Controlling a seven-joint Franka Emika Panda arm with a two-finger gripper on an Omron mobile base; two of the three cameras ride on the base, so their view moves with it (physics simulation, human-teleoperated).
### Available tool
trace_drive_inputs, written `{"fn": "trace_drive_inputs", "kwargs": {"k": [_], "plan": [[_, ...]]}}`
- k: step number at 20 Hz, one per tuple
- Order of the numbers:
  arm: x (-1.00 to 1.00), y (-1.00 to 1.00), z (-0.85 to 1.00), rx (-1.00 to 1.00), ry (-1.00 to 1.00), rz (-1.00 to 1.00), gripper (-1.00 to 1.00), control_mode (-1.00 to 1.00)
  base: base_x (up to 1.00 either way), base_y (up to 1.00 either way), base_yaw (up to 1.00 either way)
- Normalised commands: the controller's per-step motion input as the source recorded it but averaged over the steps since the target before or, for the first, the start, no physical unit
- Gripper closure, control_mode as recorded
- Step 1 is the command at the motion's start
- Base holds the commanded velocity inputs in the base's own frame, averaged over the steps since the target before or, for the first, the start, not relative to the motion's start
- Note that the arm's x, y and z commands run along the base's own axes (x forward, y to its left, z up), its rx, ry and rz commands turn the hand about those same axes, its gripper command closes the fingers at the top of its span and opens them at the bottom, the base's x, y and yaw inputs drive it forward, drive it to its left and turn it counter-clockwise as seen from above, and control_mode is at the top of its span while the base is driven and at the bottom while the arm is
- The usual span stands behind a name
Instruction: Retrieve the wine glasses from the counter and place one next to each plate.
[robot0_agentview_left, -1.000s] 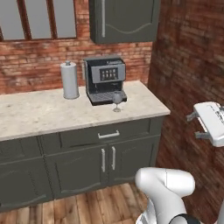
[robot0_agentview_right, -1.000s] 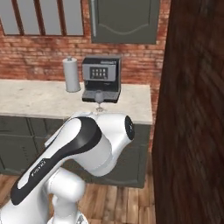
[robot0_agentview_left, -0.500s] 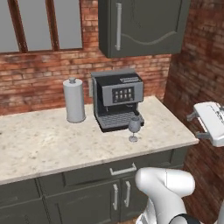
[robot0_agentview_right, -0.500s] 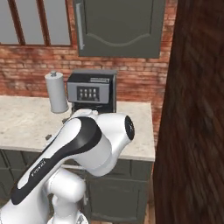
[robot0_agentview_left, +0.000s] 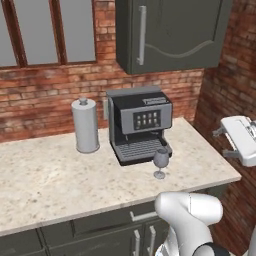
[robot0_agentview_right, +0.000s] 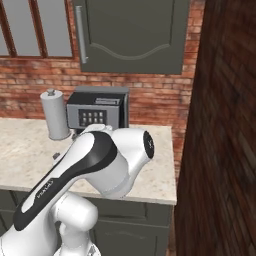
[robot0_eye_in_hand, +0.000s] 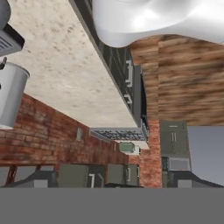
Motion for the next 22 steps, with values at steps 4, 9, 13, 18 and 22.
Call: {"fn": "trace_drive_inputs", "kwargs": {"k": [4,9,13,18,22], "plan": [[0.00,0.00,0.00,0.00,0.00,0.00,-1.00,1.00,0.12,-0.08,-0.18],[0.00,0.00,0.00,0.00,0.00,0.00,-1.00,1.00,-0.11,0.14,-0.07],[0.00,0.00,0.00,0.00,0.00,0.00,-1.00,1.00,-0.45,0.22,0.02],[0.00,0.00,0.00,0.00,0.00,0.00,-1.00,1.00,-0.27,0.06,0.07],[0.00,0.00,0.00,0.00,0.00,0.00,-1.00,1.00,-0.08,-0.04,0.00]]}}
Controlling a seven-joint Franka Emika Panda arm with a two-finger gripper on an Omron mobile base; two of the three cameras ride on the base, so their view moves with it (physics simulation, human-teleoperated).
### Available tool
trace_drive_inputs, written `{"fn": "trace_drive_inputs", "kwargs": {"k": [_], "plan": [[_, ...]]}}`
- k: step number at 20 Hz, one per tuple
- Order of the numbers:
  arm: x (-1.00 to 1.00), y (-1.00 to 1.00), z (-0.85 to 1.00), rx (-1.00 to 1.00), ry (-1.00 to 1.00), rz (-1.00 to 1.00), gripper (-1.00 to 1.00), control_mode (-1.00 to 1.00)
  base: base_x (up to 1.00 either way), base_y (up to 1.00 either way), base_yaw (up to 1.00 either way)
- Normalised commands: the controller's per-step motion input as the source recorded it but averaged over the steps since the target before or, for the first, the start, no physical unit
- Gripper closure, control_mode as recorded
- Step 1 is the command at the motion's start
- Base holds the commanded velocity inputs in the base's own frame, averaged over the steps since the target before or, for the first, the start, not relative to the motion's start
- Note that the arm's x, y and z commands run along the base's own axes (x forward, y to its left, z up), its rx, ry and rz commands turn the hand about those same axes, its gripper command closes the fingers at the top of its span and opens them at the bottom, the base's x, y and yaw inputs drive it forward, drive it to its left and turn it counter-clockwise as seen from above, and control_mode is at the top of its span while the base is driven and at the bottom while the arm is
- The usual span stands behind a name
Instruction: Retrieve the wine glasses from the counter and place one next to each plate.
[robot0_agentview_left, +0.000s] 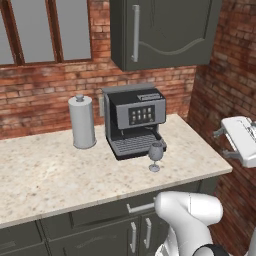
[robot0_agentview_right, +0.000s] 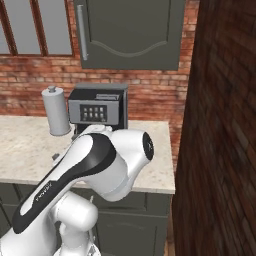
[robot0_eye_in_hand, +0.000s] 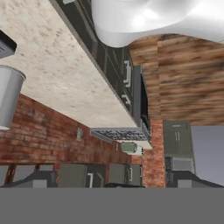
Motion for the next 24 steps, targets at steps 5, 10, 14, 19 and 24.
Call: {"fn": "trace_drive_inputs", "kwargs": {"k": [5,10,14,19,24], "plan": [[0.01,0.00,-0.22,0.00,0.00,0.00,-1.00,-1.00,-0.02,0.00,0.00],[0.00,0.00,-0.68,0.00,0.01,0.00,-1.00,-1.00,0.00,0.00,0.00],[0.08,-0.01,-0.47,-0.01,0.00,0.00,-1.00,-1.00,0.00,0.00,0.00],[0.32,-0.23,-0.44,0.00,-0.01,0.00,-1.00,-1.00,0.00,0.00,0.00],[0.66,-0.17,-0.48,0.01,0.00,0.00,-1.00,-1.00,0.00,0.00,0.00]]}}
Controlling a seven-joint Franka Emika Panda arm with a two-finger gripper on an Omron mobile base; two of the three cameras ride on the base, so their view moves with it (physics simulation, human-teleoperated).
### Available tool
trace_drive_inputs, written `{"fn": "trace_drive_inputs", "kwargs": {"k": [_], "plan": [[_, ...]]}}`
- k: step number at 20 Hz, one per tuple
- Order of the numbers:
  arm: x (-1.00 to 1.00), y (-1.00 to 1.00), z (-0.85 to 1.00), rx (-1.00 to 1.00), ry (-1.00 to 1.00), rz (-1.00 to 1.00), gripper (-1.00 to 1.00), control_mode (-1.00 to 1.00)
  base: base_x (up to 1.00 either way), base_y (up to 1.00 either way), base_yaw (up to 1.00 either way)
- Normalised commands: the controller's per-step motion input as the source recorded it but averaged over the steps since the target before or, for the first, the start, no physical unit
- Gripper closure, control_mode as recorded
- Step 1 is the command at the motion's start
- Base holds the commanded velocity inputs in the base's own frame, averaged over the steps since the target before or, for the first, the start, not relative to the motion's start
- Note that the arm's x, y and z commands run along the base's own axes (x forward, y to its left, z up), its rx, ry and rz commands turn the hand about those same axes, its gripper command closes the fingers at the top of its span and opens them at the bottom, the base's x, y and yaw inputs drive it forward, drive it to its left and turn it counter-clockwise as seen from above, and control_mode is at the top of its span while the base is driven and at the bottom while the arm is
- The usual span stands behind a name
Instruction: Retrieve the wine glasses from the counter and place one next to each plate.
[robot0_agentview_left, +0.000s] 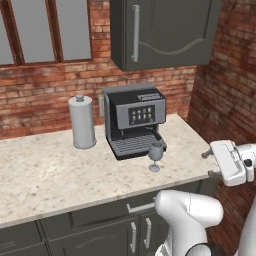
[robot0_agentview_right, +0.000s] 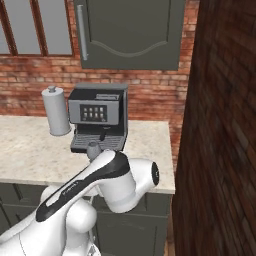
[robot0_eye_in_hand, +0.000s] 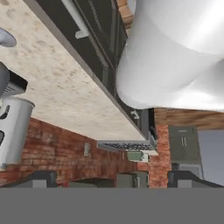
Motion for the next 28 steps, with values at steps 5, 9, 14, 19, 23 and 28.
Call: {"fn": "trace_drive_inputs", "kwargs": {"k": [5,9,14,19,23,28], "plan": [[0.71,-0.06,-0.44,0.01,0.00,0.01,-1.00,-1.00,0.00,0.00,0.00],[0.60,0.00,-0.35,0.00,0.00,0.00,-1.00,-1.00,0.00,0.00,0.00],[0.50,0.00,-0.34,0.00,0.00,0.00,-1.00,-1.00,0.00,0.00,0.00],[0.49,0.00,-0.38,0.00,0.03,0.00,-1.00,-1.00,0.00,0.00,0.00],[0.43,0.00,-0.32,0.00,0.05,0.01,-1.00,-1.00,0.00,0.00,0.00],[0.16,0.01,-0.04,0.00,-0.01,0.01,-1.00,-1.00,0.00,0.00,0.00]]}}
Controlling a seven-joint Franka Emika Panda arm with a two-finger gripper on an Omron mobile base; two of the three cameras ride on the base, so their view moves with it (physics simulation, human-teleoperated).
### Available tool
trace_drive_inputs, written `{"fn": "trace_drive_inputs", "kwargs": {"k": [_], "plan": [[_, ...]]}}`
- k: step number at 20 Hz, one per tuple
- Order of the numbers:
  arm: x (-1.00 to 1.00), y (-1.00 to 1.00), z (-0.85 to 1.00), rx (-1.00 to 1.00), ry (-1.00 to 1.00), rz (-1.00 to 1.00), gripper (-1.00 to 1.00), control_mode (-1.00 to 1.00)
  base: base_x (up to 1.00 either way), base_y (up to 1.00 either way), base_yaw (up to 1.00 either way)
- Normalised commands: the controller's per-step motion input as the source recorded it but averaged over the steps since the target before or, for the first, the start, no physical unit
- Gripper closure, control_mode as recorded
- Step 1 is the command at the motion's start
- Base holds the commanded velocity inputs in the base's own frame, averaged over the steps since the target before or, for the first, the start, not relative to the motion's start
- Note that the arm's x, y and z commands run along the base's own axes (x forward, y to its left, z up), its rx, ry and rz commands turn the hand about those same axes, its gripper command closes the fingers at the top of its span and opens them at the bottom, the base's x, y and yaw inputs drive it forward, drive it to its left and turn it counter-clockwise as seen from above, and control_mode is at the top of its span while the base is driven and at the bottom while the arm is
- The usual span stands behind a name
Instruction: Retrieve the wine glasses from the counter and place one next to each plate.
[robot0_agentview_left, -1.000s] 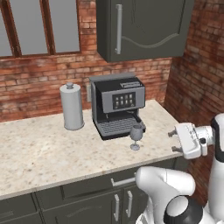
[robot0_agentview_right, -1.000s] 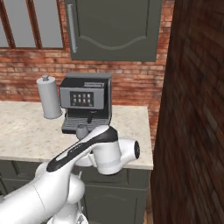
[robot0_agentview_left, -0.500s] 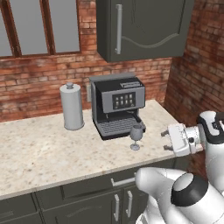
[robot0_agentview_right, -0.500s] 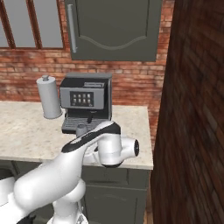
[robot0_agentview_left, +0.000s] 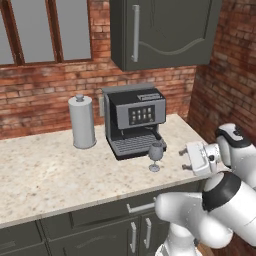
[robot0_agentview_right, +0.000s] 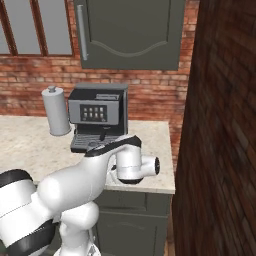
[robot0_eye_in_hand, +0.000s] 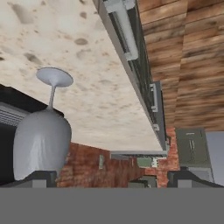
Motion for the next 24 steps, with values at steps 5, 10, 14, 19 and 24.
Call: {"fn": "trace_drive_inputs", "kwargs": {"k": [5,10,14,19,24], "plan": [[0.20,0.00,-0.03,0.00,0.00,0.00,-1.00,-1.00,0.00,0.00,0.00],[0.17,0.00,-0.05,0.00,0.00,0.00,-1.00,-1.00,0.00,0.00,0.00],[0.04,0.10,-0.08,0.00,0.00,0.00,-1.00,-1.00,0.00,0.00,0.00],[0.08,0.10,-0.01,0.01,0.01,0.00,-1.00,-1.00,0.00,0.00,0.00],[0.09,0.12,-0.02,0.03,0.01,0.00,-1.00,-1.00,0.00,0.00,0.00]]}}
